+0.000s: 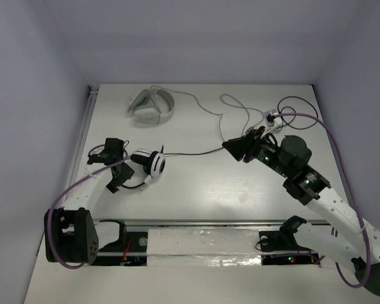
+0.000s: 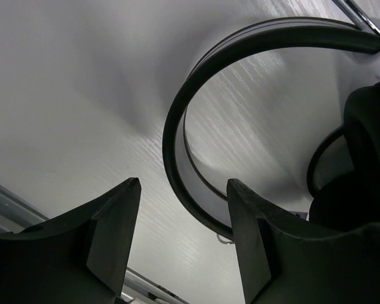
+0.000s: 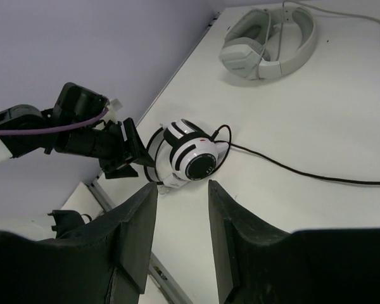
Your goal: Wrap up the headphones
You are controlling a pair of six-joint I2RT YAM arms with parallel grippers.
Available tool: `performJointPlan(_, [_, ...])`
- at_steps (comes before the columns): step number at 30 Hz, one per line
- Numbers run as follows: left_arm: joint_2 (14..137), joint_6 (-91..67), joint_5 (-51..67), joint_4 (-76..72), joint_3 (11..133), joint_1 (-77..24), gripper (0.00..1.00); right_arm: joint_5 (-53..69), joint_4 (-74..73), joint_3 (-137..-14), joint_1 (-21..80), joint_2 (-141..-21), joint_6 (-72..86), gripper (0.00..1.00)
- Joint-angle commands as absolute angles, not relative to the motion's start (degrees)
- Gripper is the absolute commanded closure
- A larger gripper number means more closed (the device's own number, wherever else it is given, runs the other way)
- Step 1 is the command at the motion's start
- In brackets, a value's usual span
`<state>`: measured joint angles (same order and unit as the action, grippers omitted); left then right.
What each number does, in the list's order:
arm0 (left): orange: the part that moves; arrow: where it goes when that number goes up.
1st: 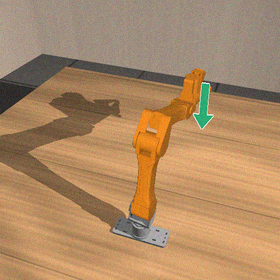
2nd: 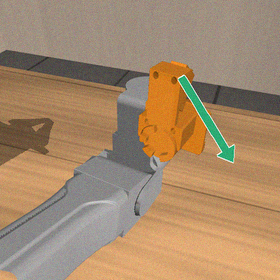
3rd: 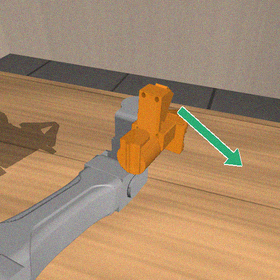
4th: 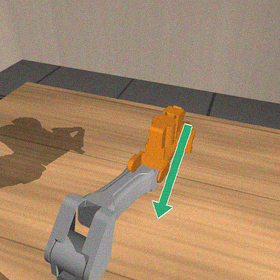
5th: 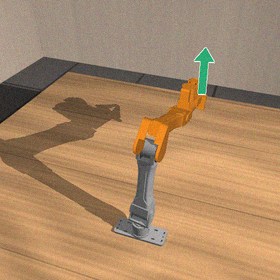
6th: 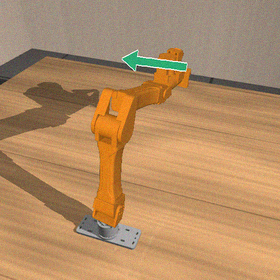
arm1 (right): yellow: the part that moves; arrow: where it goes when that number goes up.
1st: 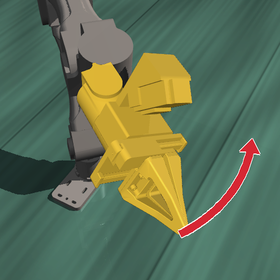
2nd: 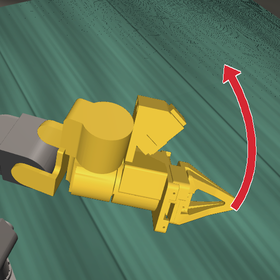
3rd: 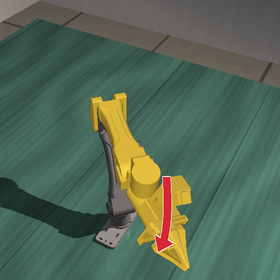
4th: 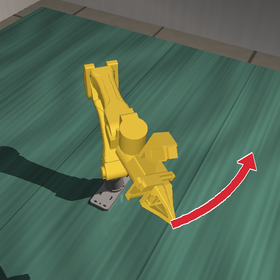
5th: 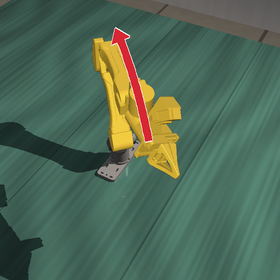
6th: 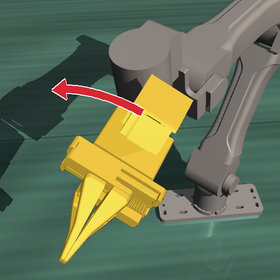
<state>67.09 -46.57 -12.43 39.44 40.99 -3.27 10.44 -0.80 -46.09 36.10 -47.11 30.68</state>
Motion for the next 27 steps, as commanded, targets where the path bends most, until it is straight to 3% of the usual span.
performJointPlan(1, [67.15,-51.32,-14.32,36.66,39.99,-3.08,0.46,11.69,2.55,-45.97,36.56,-45.97,30.41,0.56])
performJointPlan(11, [71.89,-52.38,-18.02,27.78,35.69,-3.08,0.56,12.39,2.90,-45.70,36.56,-47.02,30.15,0.56])
performJointPlan(16, [72.86,-51.51,-19.16,22.34,33.05,-3.08,0.54,11.60,2.46,-45.88,36.56,-47.81,29.79,0.56])
performJointPlan(19, [73.04,-50.01,-18.55,19.79,31.82,-3.08,0.46,11.08,2.46,-45.97,36.56,-48.16,29.71,0.56])
performJointPlan(22, [73.13,-48.87,-17.41,17.76,30.77,-3.08,0.47,10.29,2.72,-45.88,36.56,-48.25,29.62,0.57])
performJointPlan(25, [72.95,-47.38,-16.44,16.18,30.32,-3.08,0.67,9.58,2.55,-46.23,36.56,-48.51,29.53,0.57])
performJointPlan(27, [72.86,-46.67,-16.35,15.73,30.41,-3.08,0.87,9.14,2.37,-46.14,36.56,-48.52,29.44,0.57])
